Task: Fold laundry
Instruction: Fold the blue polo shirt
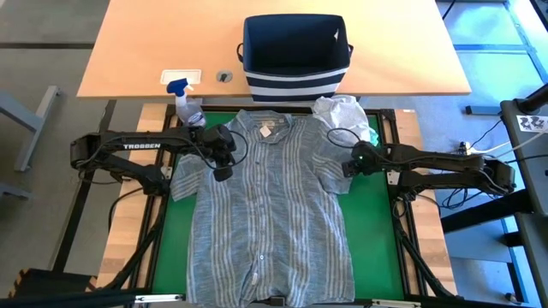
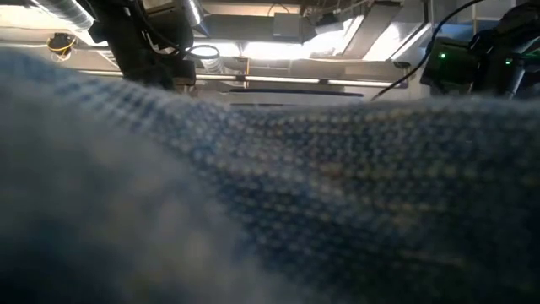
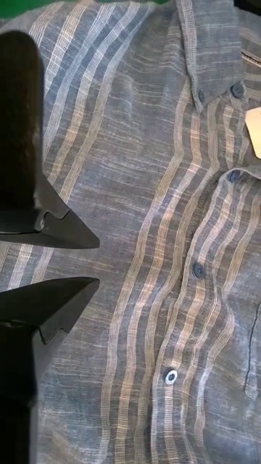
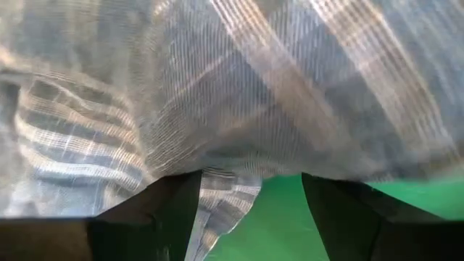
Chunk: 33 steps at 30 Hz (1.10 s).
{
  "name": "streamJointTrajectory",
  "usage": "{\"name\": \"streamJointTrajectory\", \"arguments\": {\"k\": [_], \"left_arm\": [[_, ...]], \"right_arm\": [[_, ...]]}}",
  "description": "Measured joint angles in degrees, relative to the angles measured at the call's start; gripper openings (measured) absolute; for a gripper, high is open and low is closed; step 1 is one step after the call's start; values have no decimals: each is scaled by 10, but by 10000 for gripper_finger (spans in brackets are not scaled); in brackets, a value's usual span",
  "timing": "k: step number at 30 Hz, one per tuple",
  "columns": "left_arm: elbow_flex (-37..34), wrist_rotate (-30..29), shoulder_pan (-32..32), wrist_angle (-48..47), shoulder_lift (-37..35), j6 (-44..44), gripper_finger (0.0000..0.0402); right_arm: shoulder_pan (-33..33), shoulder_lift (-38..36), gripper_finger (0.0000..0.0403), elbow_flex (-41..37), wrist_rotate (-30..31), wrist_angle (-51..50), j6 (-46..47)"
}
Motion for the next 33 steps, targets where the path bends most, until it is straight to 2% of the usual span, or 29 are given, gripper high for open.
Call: {"name": "streamJointTrajectory", "arguments": {"k": [4, 9, 12, 19, 24, 28, 33], "left_arm": [[0, 0, 0, 0, 0, 0, 70], [0, 0, 0, -1, 0, 1, 70], [0, 0, 0, -1, 0, 9, 70], [0, 0, 0, -1, 0, 16, 70], [0, 0, 0, -3, 0, 15, 70], [0, 0, 0, 1, 0, 16, 70], [0, 0, 0, 1, 0, 28, 70]], "right_arm": [[0, 0, 243, 0, -26, 3, -16], [0, -8, 243, 0, -98, 4, -72], [0, -15, 243, 0, -107, 9, -101], [0, -19, 225, 0, -46, -36, -113], [0, -19, 205, 0, -74, -85, -73], [0, -19, 201, 0, -21, -51, -85], [0, -17, 201, 0, 35, -9, -148]]}}
